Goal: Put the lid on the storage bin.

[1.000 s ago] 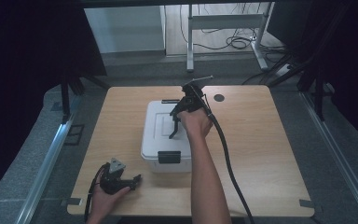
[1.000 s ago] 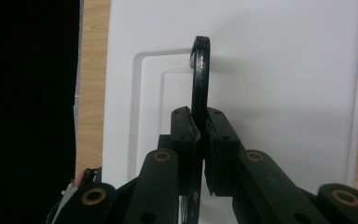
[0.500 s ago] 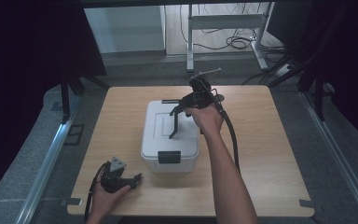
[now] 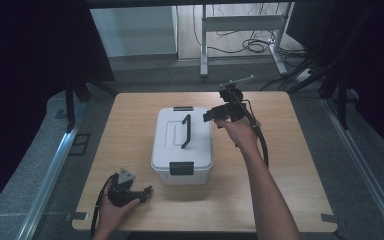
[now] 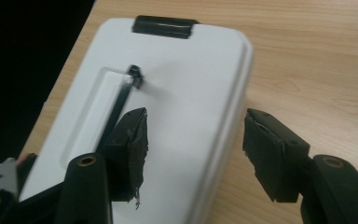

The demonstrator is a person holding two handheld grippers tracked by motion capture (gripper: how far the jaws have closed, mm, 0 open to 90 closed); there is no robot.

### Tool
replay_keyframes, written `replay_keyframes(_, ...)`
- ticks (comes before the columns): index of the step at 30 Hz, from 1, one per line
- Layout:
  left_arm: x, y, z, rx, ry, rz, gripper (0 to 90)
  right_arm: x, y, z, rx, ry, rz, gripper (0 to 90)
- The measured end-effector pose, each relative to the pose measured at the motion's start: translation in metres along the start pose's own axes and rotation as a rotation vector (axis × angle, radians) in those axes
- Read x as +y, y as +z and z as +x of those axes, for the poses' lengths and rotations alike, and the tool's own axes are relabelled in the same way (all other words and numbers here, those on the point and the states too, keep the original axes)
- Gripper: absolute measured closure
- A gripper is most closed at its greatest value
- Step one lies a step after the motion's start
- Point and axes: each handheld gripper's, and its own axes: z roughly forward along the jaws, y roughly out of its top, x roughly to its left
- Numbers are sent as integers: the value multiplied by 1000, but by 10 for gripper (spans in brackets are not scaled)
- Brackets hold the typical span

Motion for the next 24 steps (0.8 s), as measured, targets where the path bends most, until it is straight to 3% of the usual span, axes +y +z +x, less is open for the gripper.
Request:
replay_keyframes(6,0,0,0,-1,0,0,128,-18,-15,-18,-2,-47,-49,386)
replay_keyframes(13,0,0,0,1,-1,-3,128,-38,-26,-46,-14,-52,-109,382)
replay_keyframes(24,0,0,0,-1,-2,-3,129,-78,-13,-81,-2,-43,-180,375)
